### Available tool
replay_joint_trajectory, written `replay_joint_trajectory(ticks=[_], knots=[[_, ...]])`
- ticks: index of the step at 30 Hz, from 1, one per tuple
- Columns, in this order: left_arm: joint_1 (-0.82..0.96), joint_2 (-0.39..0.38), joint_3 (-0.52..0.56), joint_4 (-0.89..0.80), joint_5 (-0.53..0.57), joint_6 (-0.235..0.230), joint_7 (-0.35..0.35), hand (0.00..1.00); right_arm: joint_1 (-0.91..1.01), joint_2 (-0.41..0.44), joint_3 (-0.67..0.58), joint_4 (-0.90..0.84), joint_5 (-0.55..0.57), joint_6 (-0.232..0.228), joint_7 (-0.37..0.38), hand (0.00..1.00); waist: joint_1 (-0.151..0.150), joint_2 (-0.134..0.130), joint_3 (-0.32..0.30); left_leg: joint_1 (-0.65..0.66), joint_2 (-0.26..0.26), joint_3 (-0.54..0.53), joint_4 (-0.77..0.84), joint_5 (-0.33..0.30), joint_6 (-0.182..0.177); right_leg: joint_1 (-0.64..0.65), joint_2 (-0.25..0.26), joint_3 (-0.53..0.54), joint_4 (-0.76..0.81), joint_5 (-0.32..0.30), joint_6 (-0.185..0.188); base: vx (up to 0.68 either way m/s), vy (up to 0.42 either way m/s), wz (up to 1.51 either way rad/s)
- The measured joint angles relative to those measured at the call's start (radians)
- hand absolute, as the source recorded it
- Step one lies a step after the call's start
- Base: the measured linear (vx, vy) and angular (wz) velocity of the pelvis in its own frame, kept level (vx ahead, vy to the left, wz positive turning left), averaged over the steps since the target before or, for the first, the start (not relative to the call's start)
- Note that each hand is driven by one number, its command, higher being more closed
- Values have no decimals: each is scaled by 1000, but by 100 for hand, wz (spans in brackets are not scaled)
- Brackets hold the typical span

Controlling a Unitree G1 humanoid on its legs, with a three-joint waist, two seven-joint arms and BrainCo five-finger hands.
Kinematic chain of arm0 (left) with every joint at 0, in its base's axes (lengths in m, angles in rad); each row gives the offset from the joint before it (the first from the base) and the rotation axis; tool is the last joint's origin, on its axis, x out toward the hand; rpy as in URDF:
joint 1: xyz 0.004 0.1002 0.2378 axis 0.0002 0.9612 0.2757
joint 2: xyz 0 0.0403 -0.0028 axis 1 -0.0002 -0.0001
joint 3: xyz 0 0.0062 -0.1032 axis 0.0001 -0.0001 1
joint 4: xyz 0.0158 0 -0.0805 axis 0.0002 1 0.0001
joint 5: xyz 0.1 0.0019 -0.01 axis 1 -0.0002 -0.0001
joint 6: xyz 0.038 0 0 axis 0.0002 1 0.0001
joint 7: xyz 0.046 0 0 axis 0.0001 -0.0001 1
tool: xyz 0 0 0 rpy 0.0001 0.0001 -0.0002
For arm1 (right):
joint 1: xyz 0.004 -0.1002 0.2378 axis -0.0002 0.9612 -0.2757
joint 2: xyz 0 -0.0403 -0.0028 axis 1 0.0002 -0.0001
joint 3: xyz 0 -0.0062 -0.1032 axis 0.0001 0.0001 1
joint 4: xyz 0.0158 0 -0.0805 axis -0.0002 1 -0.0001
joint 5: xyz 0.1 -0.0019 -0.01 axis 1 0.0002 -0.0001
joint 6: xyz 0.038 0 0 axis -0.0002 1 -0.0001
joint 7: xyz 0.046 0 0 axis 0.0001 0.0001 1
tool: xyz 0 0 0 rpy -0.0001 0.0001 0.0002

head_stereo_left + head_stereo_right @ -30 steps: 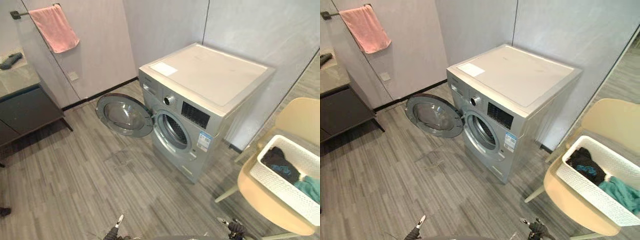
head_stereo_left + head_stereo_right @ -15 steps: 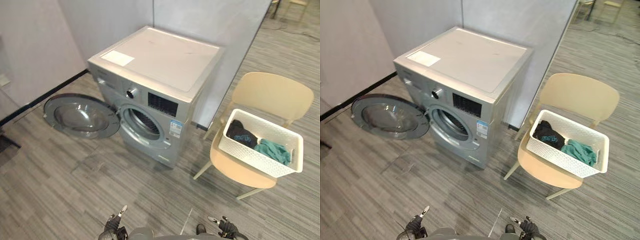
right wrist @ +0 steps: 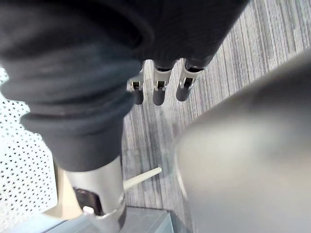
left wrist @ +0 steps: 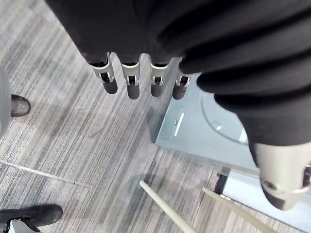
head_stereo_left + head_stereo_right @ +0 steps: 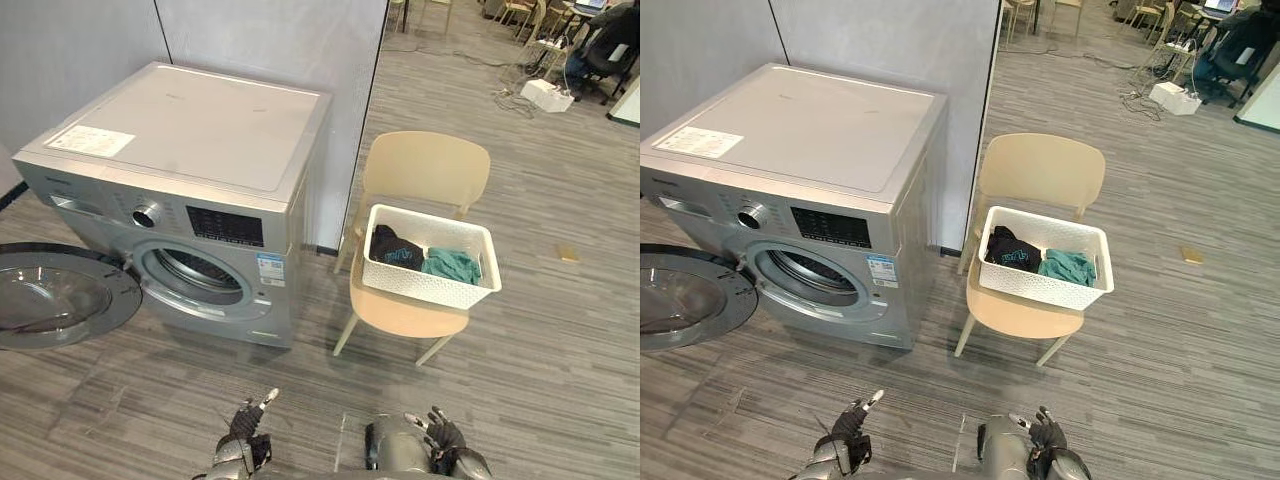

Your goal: Pick up the laundry basket with both hands and put the clothes into the washing machine.

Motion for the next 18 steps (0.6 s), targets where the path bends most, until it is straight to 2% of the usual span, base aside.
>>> replay_joint_trajectory(ticks=[1, 2, 3, 4, 5, 6, 7, 8, 9, 10, 11, 12, 14, 15, 16, 17, 18], knots=[[1, 0, 0, 1, 0, 0, 2, 0, 0, -4, -34, 5, -1, 2, -1, 0, -2, 19, -2, 9, 25, -3, -22, 5, -10, -3, -27, -15, -68, -3, -3, 221, -255, -11], [3, 2, 0, 2, 0, 0, 2, 0, 0, -7, -66, 17, -1, 4, -2, 0, -4, 39, -8, 16, 55, -12, -45, 14, -26, 1, -32, -19, -181, 5, -3, 234, -303, -8], [3, 4, 0, 2, 0, -2, 2, 0, 3, -6, -82, 26, -1, 6, -3, 0, -6, 40, -9, 20, 64, -21, -52, 20, -34, 10, -37, -27, -255, 25, -7, 266, -356, -5], [8, 14, 0, 5, 1, -6, 0, 0, 8, 2, -105, 43, 0, 10, -4, 0, -7, 26, -13, 31, 69, -46, -52, 22, -38, 47, -57, -42, -399, 130, -23, 288, -449, -4], [11, 15, 14, 26, 2, -6, 0, 0, -4, -3, -146, 63, 6, 15, -2, 0, -15, 40, -17, 46, 98, -86, -47, 31, -55, 71, -45, -61, -399, 169, 87, 273, -455, 6], [16, 6, 27, 36, 3, -7, -2, 0, -12, -5, -164, 74, 4, 16, -3, 0, -26, 57, -21, 40, 118, -105, -42, 62, -81, 75, -33, -80, -386, 156, 73, 288, -528, 22], [17, -12, 44, 39, 17, -8, -14, 0, -11, -10, -197, 94, 0, 17, -2, 0, -31, 62, -30, 41, 125, -136, -47, 143, -100, 78, -35, -108, -352, 118, 60, 181, -317, 32], [17, -17, 45, 39, 20, -9, -18, 0, -8, -12, -214, 104, 0, 17, -2, 0, -31, 68, -34, 42, 132, -145, -50, 182, -111, 80, -35, -124, -335, 98, 50, 325, -520, 44], [19, -31, 66, 39, 21, -8, -20, 0, -4, -22, -243, 116, 0, 19, -1, 0, -33, 75, -37, 42, 157, -156, -50, 237, -132, 97, -20, -160, -310, 59, 27, 310, -420, 56], [26, -41, 91, 40, 20, -7, -20, 0, -2, -31, -267, 138, -1, 24, -2, 0, -42, 95, -50, 36, 190, -178, -45, 279, -137, 122, -11, -205, -299, 25, 7, 310, -420, 67], [30, -42, 100, 39, 20, -7, -21, 0, 1, -31, -279, 147, -1, 24, -2, 0, -48, 97, -52, 31, 204, -199, -39, 302, -136, 138, -2, -227, -297, 11, -2, 271, -375, 89], [37, -36, 114, 37, 19, -6, -20, 0, 7, -28, -282, 154, -7, 24, -2, 0, -57, 94, -53, -2, 221, -246, 10, 364, -135, 176, 6, -269, -300, -19, -17, 199, -360, 73], [42, -29, 114, 26, 16, -6, -20, 0, 13, -28, -283, 152, -8, 24, -1, 0, -52, 89, -53, -61, 232, -283, 109, 420, -109, 210, 23, -292, -326, -33, -32, 172, -330, 41], [49, -23, 114, 15, 15, -7, -20, 0, 12, -29, -279, 149, -8, 24, -1, 0, -48, 89, -53, -102, 232, -292, 189, 462, -76, 231, 34, -293, -340, -39, -37, 101, -218, 6], [64, -14, 113, 6, 8, -8, -19, 0, 13, -28, -268, 141, -5, 23, -2, 0, -42, 76, -49, -169, 230, -303, 316, 530, -74, 257, 41, -286, -357, -46, -49, 110, -211, -10], [70, -10, 109, -5, -1, -9, -19, 0, 7, -25, -245, 127, 2, 22, -2, 0, -29, 76, -49, -222, 224, -303, 433, 488, -93, 270, 46, -277, -365, -52, -62, 117, -199, -25], [73, -4, 103, -7, -2, -9, -19, 0, -1, -31, -231, 122, 3, 22, -3, 0, -25, 76, -48, -269, 208, -293, 524, 417, -99, 284, 49, -269, -370, -56, -69, 93, -110, -32]])
